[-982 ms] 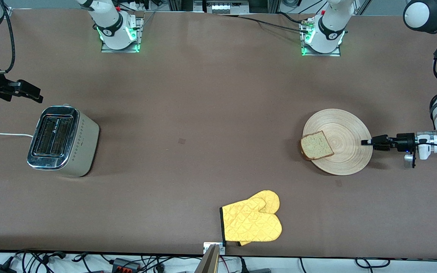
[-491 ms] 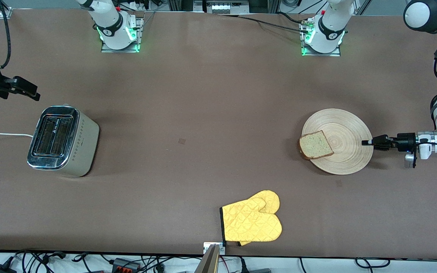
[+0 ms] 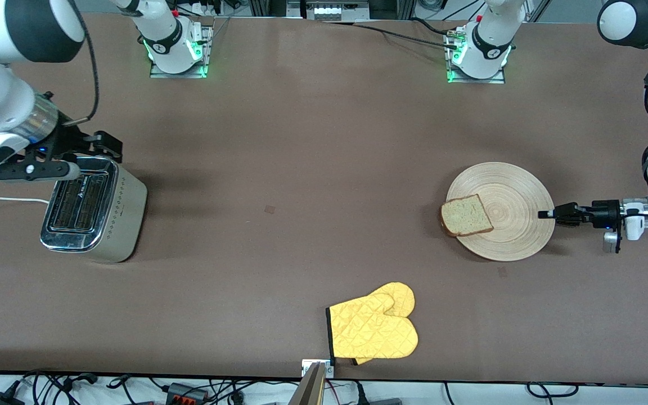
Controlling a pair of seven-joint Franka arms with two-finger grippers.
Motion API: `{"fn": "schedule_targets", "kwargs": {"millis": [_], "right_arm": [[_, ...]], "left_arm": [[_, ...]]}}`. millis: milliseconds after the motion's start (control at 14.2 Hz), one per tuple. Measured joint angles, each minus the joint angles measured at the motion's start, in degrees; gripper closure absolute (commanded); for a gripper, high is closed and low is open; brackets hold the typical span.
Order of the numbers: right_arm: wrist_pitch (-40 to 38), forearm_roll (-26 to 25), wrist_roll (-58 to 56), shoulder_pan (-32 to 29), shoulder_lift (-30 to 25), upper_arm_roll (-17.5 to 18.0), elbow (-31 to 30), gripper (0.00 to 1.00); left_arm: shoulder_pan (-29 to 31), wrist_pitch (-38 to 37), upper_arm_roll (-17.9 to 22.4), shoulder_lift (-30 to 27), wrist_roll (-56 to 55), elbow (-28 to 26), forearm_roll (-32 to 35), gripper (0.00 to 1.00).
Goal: Move plate and put bread in toaster
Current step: 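Slide the plate toward the toaster with the left gripper while the right gripper rises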
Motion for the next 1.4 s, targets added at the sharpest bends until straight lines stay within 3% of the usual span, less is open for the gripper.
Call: {"fn": "schedule_targets", "kwargs": {"millis": [351,632,1053,1404], "right_arm": [[4.3,0.0,0.5,0.9,3.0,0.0,-0.1,0.0],[6.3,0.0,0.5,2.0,5.0,0.0,0.0,0.0],[6.3,0.1,0.6,2.0,5.0,-0.2,0.0,0.0],[6.2,0.1,0.6,2.1,5.2,-0.2,0.0,0.0]], "left_arm": [[-1.6,-3.4,-5.9,-0.1,-3.7,1.5,-0.6,0.99],[-8.8,-1.6,-7.5,-0.1,-8.2,1.4,-3.4,0.99],[-22.1,13.1,-8.2,0.2,-9.2,-3.0,-14.9,0.99],[-30.2,29.4,-12.4,0.3,-9.1,-8.3,-27.0,0.99]]}}
